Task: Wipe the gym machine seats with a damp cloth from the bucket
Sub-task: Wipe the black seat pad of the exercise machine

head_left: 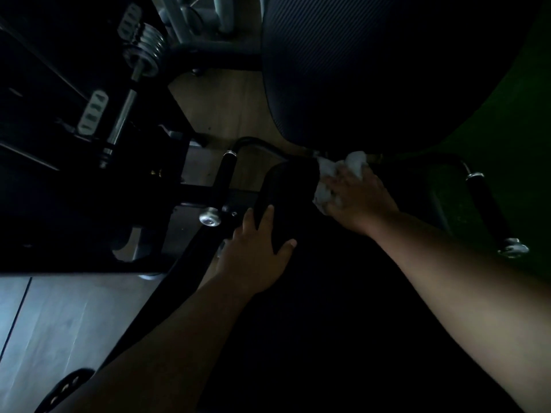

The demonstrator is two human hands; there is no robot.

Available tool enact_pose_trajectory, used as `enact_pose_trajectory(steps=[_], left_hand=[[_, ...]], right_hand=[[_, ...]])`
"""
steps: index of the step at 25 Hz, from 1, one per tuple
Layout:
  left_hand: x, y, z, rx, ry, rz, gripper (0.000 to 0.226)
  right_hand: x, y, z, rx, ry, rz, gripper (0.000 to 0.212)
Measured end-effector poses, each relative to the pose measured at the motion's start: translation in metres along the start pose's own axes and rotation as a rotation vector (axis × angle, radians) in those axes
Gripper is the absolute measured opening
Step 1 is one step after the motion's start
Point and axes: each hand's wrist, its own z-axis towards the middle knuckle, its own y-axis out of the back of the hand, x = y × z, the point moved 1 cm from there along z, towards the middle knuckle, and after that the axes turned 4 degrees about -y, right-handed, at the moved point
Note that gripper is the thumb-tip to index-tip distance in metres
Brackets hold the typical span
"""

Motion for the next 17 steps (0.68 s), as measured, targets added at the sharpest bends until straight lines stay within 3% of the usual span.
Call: enact_pose_trajectory(steps=[2, 6, 7, 11, 13, 15, 17], left_hand=[[-0.001, -0.002, 0.0, -0.023, -0.003, -0.002, 0.087], [0.002, -0.004, -0.001, -0.053, 0.004, -0.045, 0.09], [0.002, -0.005, -0.001, -0.052, 0.003, -0.044, 0.091], [0.001, -0.005, 0.0, -0.079, 0.007, -0.015, 0.092], [0.001, -0.005, 0.0, -0.089, 0.003, 0.003, 0.091], [0.002, -0.005, 0.0, -0.083, -0.004, 0.003, 0.09], [0.003, -0.006, 0.001, -0.084, -0.002, 0.0, 0.09]], right_hand=[[0.021, -0.004, 0.022, 0.048, -0.026, -0.034, 0.07], [0.075, -0.005, 0.039, 0.055, 0.35, 0.147, 0.069], [0.066, -0.003, 0.044, 0.051, 0.354, 0.127, 0.07], [0.058, 0.002, 0.05, 0.022, 0.001, 0.107, 0.072], [0.084, 0.001, 0.045, -0.009, 0.155, 0.147, 0.069], [0.067, 0.005, 0.046, 0.01, 0.277, 0.145, 0.064], [0.027, 0.006, 0.047, 0.014, 0.149, 0.089, 0.064]])
